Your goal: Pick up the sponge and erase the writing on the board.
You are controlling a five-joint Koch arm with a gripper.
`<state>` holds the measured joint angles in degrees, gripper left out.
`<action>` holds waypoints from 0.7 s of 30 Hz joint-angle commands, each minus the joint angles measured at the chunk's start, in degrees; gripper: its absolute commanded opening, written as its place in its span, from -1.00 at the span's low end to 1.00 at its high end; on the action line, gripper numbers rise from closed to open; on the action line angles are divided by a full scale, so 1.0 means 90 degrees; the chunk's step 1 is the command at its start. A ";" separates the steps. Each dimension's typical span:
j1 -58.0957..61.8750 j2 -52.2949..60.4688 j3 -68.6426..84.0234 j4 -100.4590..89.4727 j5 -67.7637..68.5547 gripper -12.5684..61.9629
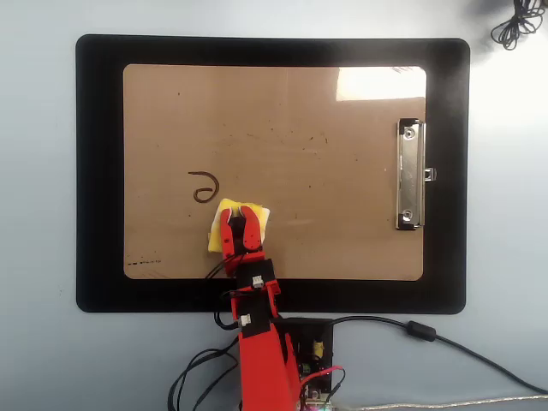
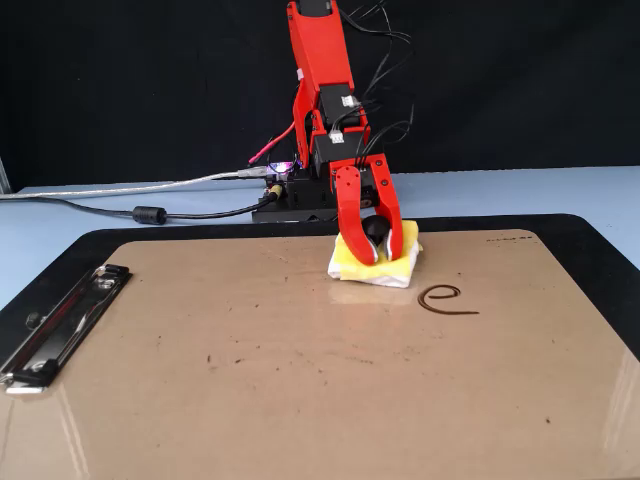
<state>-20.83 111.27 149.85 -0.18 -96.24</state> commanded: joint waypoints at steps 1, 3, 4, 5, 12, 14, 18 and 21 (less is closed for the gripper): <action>-0.0322 -0.0537 -0.0723 0.0010 -0.0117 -0.88; -0.0537 -0.1563 -0.1533 -0.0049 -0.0146 -0.88; -0.0645 -0.2109 -0.2012 -0.0049 -0.0156 -0.88; -0.0713 -0.2842 -0.2686 -0.0049 -0.0195 -0.88; -0.0752 -0.3096 -0.2988 0.0010 -0.0332 -0.88; -0.0879 -0.2187 -0.2109 0.0029 -0.0322 -0.88; -0.1240 -0.0615 -0.0879 0.0117 -0.0332 -0.88; -0.1533 -0.0928 -0.0986 0.0049 -0.0342 -0.88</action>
<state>-32.52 103.71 142.03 0.09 -97.65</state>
